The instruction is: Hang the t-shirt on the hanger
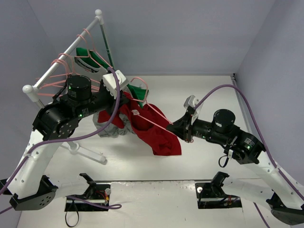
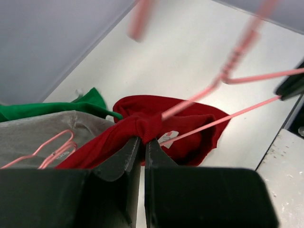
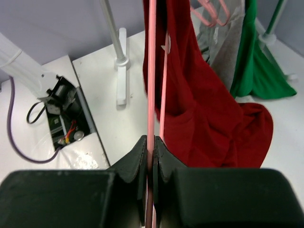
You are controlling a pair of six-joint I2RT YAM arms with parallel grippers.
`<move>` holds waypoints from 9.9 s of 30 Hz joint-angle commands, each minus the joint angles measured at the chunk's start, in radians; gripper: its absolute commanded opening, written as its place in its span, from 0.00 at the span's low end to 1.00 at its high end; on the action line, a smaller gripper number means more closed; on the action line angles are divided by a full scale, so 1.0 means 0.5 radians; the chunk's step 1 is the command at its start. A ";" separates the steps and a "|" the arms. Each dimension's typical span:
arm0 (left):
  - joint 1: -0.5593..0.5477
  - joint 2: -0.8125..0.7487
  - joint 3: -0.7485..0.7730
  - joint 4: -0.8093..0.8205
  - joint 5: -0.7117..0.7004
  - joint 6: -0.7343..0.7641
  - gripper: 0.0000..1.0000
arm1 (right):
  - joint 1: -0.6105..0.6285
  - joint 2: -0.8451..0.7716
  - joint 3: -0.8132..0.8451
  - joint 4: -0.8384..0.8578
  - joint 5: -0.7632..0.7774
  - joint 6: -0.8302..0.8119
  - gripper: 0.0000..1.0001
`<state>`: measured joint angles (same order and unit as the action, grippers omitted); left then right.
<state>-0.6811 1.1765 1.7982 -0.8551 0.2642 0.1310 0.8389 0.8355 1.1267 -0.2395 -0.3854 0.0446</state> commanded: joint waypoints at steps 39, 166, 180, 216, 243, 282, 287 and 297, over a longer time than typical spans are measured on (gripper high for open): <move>-0.333 0.687 1.142 -0.026 0.394 -0.064 0.00 | -0.150 -0.205 -0.135 0.662 -0.072 -0.059 0.00; -0.077 -0.012 -0.169 0.198 -0.601 0.282 0.00 | 0.123 0.810 -0.237 0.924 1.187 1.042 0.36; -0.078 -0.297 -0.484 0.155 -0.614 0.314 0.00 | -0.158 0.531 -0.513 0.882 1.223 0.921 0.00; -0.262 0.200 -0.023 -0.112 -1.050 0.306 0.00 | -0.218 0.660 0.378 0.218 1.251 0.412 0.00; -0.500 0.506 0.469 0.119 -1.216 0.096 0.00 | 0.086 0.650 0.801 0.185 0.977 -0.151 0.00; -0.464 -0.458 -1.297 1.433 -0.567 0.101 0.00 | 0.051 0.424 0.499 0.061 0.769 -0.411 0.47; -0.429 -0.491 -1.253 1.321 -0.407 0.142 0.00 | -0.075 0.381 0.375 0.053 0.488 -0.632 0.47; -0.393 -0.476 -1.056 0.994 -0.234 0.261 0.00 | -0.260 0.429 0.358 -0.066 0.150 -0.937 0.48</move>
<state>-0.8843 0.9534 1.1655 -0.3768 0.0965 0.2234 0.7082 1.0302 1.2819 -0.2828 -0.2181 -0.3325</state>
